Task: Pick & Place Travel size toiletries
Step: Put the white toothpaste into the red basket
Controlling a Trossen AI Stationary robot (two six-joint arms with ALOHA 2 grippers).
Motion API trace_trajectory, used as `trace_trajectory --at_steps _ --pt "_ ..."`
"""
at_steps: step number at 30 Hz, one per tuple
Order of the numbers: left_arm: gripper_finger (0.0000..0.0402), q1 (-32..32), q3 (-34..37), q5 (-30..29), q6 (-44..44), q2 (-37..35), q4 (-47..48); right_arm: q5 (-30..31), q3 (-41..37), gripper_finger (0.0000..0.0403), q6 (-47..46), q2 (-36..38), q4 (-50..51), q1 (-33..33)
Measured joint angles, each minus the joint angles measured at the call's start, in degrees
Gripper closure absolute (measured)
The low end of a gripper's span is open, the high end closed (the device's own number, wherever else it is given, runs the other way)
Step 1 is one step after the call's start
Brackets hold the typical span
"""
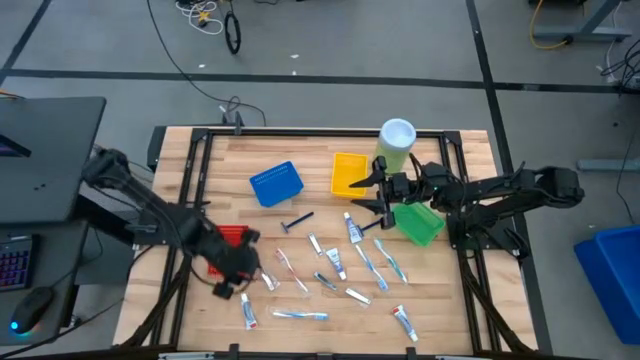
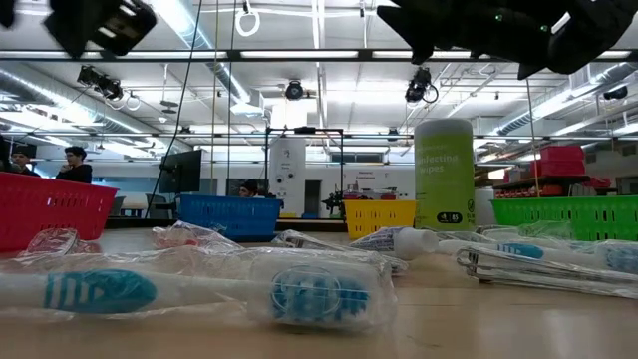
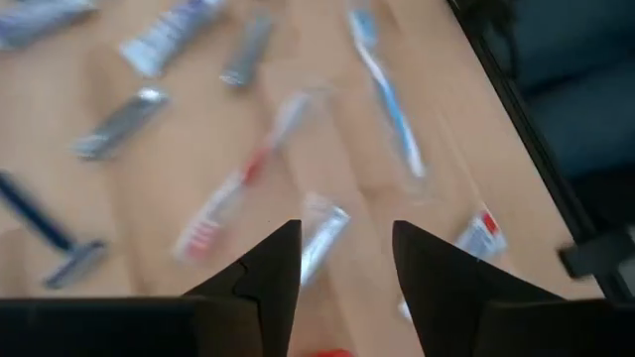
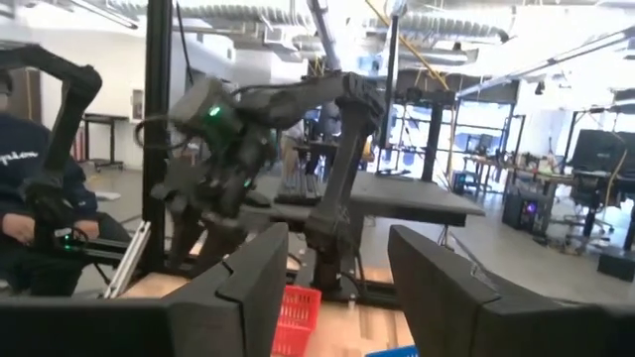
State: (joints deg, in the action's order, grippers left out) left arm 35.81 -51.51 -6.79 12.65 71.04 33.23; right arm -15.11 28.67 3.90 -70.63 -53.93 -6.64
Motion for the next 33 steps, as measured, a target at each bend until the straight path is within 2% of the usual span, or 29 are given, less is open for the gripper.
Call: trace_trajectory --at_steps 5,14,17,22,27,33 --pt "0.0223 6.24 0.0 0.16 -4.49 8.13 -1.66 0.0 0.0 0.0227 0.2 -0.02 -1.23 1.16" --pt "0.0223 11.93 0.0 3.96 -3.02 18.91 -6.42 -0.07 0.0 0.0242 5.46 0.0 -4.23 4.87" --pt "0.0223 13.08 0.0 3.69 -3.32 20.62 -7.25 -0.07 0.0 0.0245 7.02 0.0 -5.37 5.48" --pt "0.0223 14.07 0.02 -1.34 -6.65 21.01 -7.57 -0.06 0.0 0.0247 7.76 0.0 -6.89 5.67" --pt "0.0223 14.23 0.33 1.56 -9.65 21.01 -7.67 -0.02 0.0 0.024 7.88 0.0 -6.78 5.67" --pt "0.0223 14.13 1.15 0.05 -12.11 21.01 -8.11 -0.02 0.0 0.0232 8.63 0.0 -6.78 5.67"
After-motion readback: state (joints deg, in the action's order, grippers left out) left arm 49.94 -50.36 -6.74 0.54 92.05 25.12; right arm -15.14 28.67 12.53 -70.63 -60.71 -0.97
